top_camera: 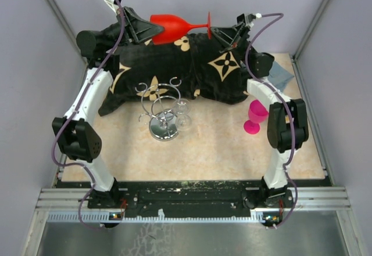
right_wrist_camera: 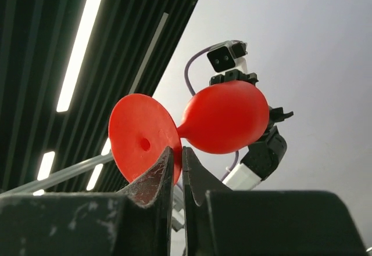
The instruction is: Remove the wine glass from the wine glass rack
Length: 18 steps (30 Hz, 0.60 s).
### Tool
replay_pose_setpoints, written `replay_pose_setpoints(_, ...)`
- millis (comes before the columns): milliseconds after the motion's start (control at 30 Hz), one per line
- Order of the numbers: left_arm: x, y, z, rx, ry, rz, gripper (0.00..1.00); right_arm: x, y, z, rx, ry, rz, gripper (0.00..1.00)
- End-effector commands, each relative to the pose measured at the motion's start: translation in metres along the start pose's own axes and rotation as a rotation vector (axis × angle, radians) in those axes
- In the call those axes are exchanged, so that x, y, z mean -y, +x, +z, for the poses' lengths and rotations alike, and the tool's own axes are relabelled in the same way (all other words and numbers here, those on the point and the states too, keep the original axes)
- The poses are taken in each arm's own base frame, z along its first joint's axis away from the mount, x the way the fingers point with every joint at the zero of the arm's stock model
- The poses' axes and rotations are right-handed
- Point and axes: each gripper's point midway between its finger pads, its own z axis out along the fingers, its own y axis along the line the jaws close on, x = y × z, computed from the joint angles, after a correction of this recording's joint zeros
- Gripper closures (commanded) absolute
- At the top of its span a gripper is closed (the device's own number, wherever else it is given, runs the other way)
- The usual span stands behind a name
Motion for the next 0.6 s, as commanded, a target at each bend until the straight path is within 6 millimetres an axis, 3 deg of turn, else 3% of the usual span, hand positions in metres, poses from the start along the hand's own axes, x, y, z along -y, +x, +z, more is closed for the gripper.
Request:
replay_pose_setpoints(0, 0.027, -0.001, 0.004, -0.038, 0.013, 0.128, 1.00, -0.042, 0.028, 0.011, -0.130, -0.042, -0.174, 0.86)
replay_pose_setpoints(167, 0.035, 0.005, 0.002, -0.075, -0.009, 0.173, 0.97, -0.028, 0.014, -0.011, -0.079, 0.136, -0.255, 0.67)
replay_pose_setpoints(233, 0.035, 0.010, 0.002, -0.094, -0.011, 0.185, 1.00, -0.016, 0.004, -0.028, -0.040, 0.206, -0.256, 0.65)
replay_pose_setpoints(267, 0.034, 0.012, 0.001, -0.101, -0.016, 0.184, 1.00, -0.026, 0.006, -0.033, -0.031, 0.218, -0.287, 0.64)
replay_pose_setpoints(400, 0.038, 0.029, 0.002, -0.173, 0.001, 0.224, 1.00, -0.022, -0.001, -0.054, 0.009, 0.357, -0.346, 0.62)
replay_pose_setpoints(567, 0.034, 0.068, 0.018, -0.307, -0.040, 0.293, 1.00, -0.019, -0.009, -0.079, 0.038, 0.612, -0.465, 0.62)
